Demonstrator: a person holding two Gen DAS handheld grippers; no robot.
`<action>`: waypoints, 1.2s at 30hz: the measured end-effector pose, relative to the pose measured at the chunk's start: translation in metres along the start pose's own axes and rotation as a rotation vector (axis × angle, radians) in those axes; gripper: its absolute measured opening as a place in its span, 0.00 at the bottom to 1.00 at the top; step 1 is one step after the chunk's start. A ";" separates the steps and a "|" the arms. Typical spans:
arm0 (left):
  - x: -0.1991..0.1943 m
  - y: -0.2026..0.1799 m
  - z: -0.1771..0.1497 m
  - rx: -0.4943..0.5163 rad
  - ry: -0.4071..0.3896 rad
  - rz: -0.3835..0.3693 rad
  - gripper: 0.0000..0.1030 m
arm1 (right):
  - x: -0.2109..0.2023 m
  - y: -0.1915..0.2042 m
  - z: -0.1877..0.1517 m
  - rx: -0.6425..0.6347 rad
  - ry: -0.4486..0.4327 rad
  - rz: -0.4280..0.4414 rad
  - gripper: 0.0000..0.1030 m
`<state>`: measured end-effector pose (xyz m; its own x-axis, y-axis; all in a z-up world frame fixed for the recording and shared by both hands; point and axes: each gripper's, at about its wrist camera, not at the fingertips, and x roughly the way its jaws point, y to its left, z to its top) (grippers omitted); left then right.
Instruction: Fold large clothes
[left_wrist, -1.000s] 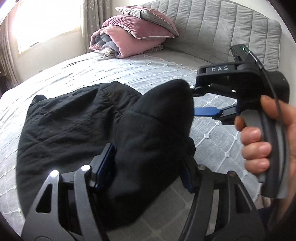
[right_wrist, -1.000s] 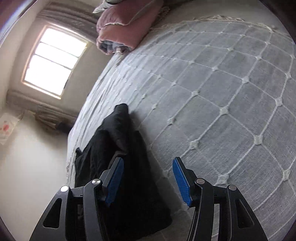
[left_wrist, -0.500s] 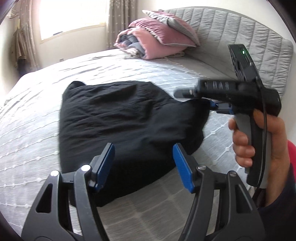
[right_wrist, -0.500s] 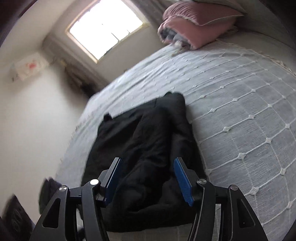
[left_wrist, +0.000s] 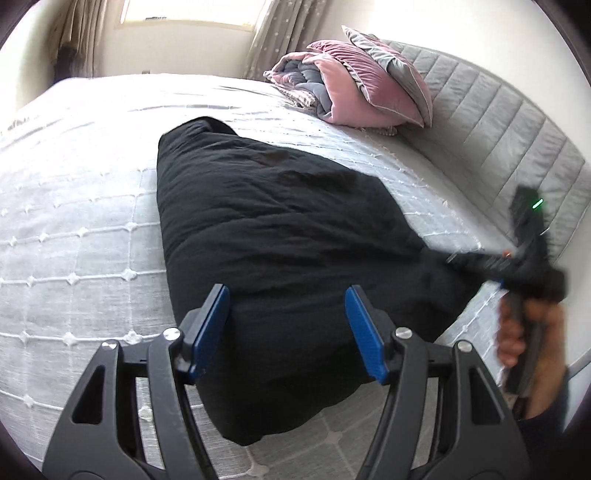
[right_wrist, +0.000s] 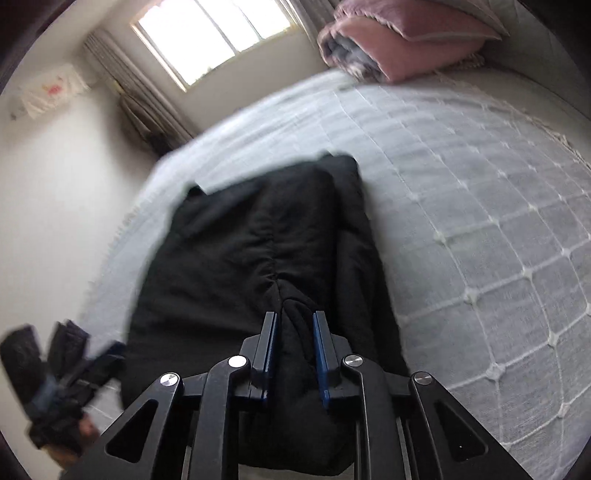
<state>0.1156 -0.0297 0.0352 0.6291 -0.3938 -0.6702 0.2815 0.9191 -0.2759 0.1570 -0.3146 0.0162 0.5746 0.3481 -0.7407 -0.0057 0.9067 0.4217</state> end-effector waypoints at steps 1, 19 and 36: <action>0.000 0.000 0.000 -0.007 0.000 -0.006 0.64 | 0.005 -0.003 -0.001 0.007 0.010 -0.013 0.17; 0.011 0.003 -0.012 -0.065 0.011 0.015 0.63 | 0.003 0.006 0.002 -0.082 -0.107 -0.071 0.30; 0.034 0.083 -0.020 -0.494 0.093 -0.170 0.74 | 0.032 -0.048 -0.010 0.154 0.095 0.081 0.91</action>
<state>0.1461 0.0335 -0.0247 0.5308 -0.5557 -0.6399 -0.0148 0.7488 -0.6626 0.1673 -0.3447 -0.0326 0.4975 0.4464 -0.7438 0.0800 0.8302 0.5518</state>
